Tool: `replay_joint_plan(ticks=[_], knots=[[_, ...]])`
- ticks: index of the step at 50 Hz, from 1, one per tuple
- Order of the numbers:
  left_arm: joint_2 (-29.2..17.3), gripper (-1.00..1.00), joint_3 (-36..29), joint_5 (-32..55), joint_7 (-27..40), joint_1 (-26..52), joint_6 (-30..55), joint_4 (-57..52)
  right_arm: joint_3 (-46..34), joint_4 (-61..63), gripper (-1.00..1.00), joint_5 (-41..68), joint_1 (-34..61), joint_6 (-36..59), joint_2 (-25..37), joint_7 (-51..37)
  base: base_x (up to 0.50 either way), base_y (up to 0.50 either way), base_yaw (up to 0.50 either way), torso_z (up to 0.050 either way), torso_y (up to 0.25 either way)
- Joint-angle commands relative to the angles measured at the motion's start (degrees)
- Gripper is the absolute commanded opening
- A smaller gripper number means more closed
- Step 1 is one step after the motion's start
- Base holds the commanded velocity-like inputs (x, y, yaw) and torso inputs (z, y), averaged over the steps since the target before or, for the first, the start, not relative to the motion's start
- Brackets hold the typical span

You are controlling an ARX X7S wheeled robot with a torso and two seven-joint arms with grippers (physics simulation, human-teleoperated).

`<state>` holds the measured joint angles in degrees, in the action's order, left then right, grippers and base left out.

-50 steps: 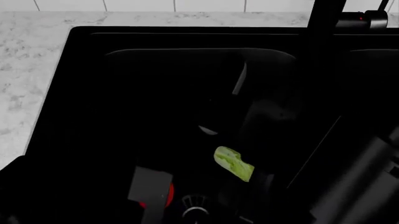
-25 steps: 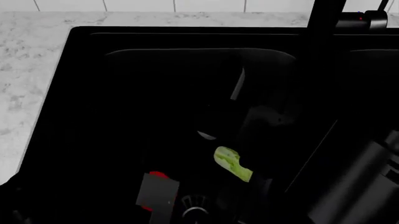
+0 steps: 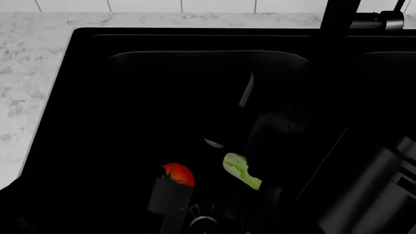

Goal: Pick the vegetables from the sink and place them on the cutting board.

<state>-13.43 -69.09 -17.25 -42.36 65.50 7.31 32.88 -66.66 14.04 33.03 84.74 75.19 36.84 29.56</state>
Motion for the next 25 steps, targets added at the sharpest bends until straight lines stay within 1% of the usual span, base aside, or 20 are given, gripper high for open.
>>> replay_joint_plan(ticks=[1,4,5,6,7,9,11,13,15,19,25], knots=[[-6.4,-1.00,4.6,2.6,1.8,-2.3,1.7,-8.0,0.7,-2.0,1.00,-1.7,1.7,-0.6,-1.4,1.8,0.00,0.00,0.01,0.000,0.000],[-7.9,-1.00,6.1,2.6,3.3,-2.2,2.0,-10.5,0.6,-3.4,1.00,-1.9,2.2,-0.6,-1.9,2.0,0.00,0.00,0.01,0.000,0.000],[-8.6,-1.00,6.3,3.1,2.6,-2.2,2.4,-11.7,0.6,-3.7,1.00,-2.0,2.3,-0.6,-2.1,1.9,0.00,0.01,0.01,0.000,0.000],[-9.1,-1.00,7.0,2.3,4.7,-2.3,2.1,-12.3,0.7,-4.0,1.00,-2.0,2.5,-0.4,-2.3,1.9,0.00,0.00,0.01,0.000,0.000],[-10.1,-1.00,7.4,3.0,4.5,-2.5,0.9,-13.6,0.6,-4.1,1.00,-2.0,2.7,-0.1,-2.4,1.9,0.00,0.00,0.01,0.000,0.000],[-11.3,-1.00,7.7,2.8,4.3,-2.5,2.3,-15.2,1.3,-4.4,1.00,-1.6,3.2,0.7,-2.7,1.9,0.00,0.00,0.01,0.000,0.000],[-12.7,-1.00,7.7,1.8,6.8,-2.7,-1.5,-15.2,0.9,-5.0,1.00,-2.0,3.3,0.1,-2.7,1.9,0.00,0.01,0.01,0.000,0.000],[-12.8,-1.00,8.2,-1.1,13.2,-2.4,-4.7,-13.0,1.0,-5.3,1.00,-2.0,3.1,-0.1,-2.6,1.8,0.00,0.01,0.01,0.000,0.000],[-13.4,-1.00,9.1,-0.9,12.7,-2.2,-2.2,-14.5,0.7,-5.3,1.00,-2.1,2.9,-0.3,-2.5,1.8,0.00,0.01,0.01,0.000,0.000],[-14.7,-1.00,11.0,-0.1,13.5,-1.6,-2.1,-17.7,0.5,-5.2,1.00,-1.8,2.5,-0.3,-2.7,1.9,0.00,0.01,0.00,0.000,0.000],[-16.1,-1.00,11.4,0.9,10.1,-0.8,0.7,-20.0,0.1,-5.7,1.00,-1.8,2.5,-0.7,-3.4,2.3,0.00,0.00,0.00,0.000,0.000]])
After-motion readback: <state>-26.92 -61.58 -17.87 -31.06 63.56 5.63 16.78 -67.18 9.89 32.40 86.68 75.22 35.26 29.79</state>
